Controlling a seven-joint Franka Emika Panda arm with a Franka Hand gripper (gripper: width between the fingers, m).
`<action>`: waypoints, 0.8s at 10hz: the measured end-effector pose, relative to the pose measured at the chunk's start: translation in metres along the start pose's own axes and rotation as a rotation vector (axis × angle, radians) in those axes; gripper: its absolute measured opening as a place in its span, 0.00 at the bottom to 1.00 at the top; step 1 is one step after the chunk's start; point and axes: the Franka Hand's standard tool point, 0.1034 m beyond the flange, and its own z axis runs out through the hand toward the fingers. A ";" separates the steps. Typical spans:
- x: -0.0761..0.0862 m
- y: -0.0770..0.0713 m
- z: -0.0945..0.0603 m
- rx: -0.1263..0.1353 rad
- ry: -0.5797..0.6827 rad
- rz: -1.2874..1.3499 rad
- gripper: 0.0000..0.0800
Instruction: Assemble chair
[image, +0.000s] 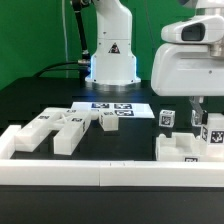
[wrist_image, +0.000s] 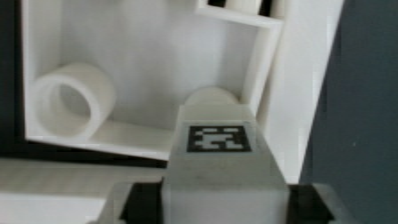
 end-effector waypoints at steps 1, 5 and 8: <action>0.000 0.000 0.000 0.000 0.000 0.098 0.36; 0.001 0.010 -0.001 -0.015 0.002 0.369 0.36; 0.003 0.019 -0.002 -0.023 0.007 0.490 0.36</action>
Offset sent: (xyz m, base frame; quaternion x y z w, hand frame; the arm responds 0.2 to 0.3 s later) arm -0.0014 0.0037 0.0028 -0.0166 -0.0133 0.2142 0.9765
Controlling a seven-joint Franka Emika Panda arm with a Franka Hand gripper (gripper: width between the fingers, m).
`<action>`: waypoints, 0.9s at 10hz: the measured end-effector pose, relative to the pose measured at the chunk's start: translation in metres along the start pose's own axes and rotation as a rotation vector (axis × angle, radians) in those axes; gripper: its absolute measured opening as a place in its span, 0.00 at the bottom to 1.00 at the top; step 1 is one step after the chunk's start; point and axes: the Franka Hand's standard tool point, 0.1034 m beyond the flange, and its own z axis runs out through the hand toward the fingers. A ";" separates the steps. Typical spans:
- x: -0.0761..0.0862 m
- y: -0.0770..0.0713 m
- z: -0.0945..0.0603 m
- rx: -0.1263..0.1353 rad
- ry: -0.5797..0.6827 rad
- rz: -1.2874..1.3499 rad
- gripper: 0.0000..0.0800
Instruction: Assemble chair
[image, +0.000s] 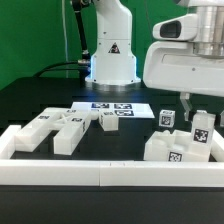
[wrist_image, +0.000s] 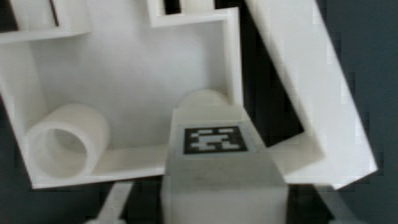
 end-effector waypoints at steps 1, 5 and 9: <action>0.000 0.000 0.000 0.000 0.000 -0.001 0.36; 0.004 0.001 -0.012 0.009 0.000 -0.081 0.80; -0.004 0.004 -0.035 0.026 -0.003 -0.133 0.81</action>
Offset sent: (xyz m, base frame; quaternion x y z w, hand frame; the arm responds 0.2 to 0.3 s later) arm -0.0050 0.0054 0.0137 0.0312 -0.0276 -0.0542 0.9977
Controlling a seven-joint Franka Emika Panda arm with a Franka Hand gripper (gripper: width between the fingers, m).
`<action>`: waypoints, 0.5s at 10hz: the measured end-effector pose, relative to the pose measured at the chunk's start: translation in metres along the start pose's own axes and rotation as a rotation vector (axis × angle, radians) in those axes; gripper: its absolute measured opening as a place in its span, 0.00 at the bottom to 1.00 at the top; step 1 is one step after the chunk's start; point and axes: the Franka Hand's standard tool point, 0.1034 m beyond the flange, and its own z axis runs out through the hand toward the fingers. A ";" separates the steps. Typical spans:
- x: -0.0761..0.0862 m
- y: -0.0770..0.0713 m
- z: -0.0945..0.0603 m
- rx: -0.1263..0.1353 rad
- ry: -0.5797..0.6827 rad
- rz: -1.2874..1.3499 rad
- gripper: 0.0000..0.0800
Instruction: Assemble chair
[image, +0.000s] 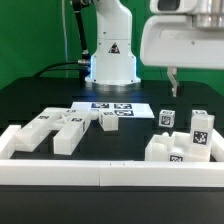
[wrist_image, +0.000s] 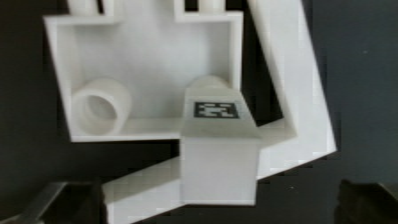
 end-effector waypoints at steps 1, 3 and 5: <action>0.000 0.000 0.002 -0.003 -0.002 -0.001 0.81; 0.000 0.000 0.003 -0.003 -0.002 -0.001 0.81; -0.006 0.006 0.002 -0.005 -0.011 -0.150 0.81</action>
Offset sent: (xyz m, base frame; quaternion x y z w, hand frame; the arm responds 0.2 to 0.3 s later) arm 0.0000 0.0000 0.0000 0.0000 0.0000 0.0000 1.0000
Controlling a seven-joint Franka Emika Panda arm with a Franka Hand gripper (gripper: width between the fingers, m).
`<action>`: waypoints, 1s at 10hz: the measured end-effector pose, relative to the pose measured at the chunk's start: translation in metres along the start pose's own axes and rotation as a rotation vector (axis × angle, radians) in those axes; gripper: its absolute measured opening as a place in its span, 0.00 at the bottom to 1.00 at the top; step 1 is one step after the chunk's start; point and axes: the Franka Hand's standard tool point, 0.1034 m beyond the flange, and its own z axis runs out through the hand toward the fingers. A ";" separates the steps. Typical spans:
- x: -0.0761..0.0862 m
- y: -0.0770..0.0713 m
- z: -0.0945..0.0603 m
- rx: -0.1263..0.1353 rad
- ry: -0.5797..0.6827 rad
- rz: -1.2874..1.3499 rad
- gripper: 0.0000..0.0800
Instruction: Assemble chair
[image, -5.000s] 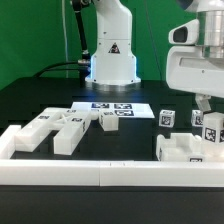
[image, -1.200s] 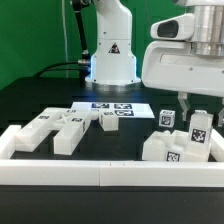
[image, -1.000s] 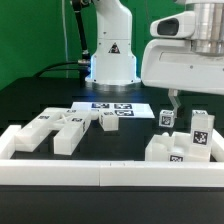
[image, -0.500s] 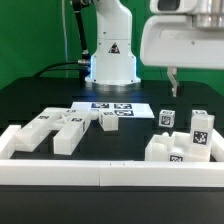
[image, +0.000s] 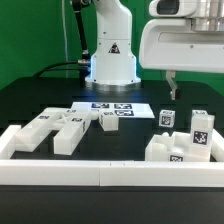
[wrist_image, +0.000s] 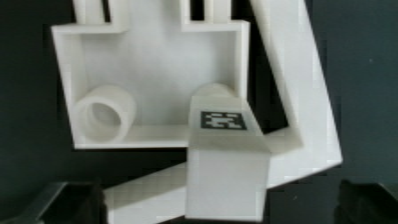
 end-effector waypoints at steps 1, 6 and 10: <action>-0.005 0.013 -0.003 0.003 -0.009 -0.104 0.81; -0.007 0.029 -0.004 0.003 -0.006 -0.196 0.81; -0.017 0.073 0.003 -0.004 -0.006 -0.517 0.81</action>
Offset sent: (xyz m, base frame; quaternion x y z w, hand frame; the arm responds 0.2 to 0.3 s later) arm 0.0000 0.0000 0.0000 0.0000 0.0000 -0.0650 0.9979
